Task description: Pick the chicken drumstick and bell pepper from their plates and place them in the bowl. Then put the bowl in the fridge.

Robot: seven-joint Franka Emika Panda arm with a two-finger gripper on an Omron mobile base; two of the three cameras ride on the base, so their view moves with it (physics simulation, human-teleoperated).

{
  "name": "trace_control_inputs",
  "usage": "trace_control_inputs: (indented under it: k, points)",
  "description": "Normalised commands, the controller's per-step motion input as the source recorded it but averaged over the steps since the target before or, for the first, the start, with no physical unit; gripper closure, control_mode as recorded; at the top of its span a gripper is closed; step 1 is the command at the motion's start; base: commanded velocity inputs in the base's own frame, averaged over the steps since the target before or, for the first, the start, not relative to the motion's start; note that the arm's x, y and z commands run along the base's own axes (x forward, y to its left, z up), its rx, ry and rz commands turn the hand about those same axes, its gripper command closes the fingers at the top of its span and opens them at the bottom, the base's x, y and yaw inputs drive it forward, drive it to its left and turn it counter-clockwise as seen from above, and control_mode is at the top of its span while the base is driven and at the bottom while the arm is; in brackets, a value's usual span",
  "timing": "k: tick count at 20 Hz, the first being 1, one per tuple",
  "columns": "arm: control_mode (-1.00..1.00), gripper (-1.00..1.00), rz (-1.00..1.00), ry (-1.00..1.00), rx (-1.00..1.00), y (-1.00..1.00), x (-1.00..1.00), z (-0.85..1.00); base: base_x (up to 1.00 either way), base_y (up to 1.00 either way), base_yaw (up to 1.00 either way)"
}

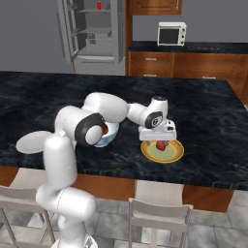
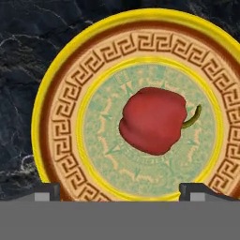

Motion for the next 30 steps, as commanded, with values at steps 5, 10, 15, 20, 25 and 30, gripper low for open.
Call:
trace_control_inputs:
  k: [5, 10, 15, 20, 25, 30]
  points:
    - [-1.0, -1.0, -0.11, 0.0, -0.01, -0.13, 0.32, -0.06, 0.0, 0.0, 0.0]
    - [-1.0, -1.0, -0.11, 0.0, 0.0, -0.12, 0.3, -0.15, 0.0, 0.0, 0.0]
    - [-1.0, -1.0, -0.09, 0.0, 0.0, -0.06, 0.19, -0.23, 0.0, 0.0, 0.0]
    - [-1.0, -1.0, -0.06, 0.0, 0.0, -0.07, 0.04, -0.15, 0.0, 0.0, 0.0]
    - [-1.0, -1.0, -0.05, 0.0, 0.0, -0.01, -0.03, -0.16, 0.0, 0.0, 0.0]
    - [-1.0, -1.0, -0.03, 0.0, 0.0, 0.03, -0.06, -0.11, 0.0, 0.0, 0.0]
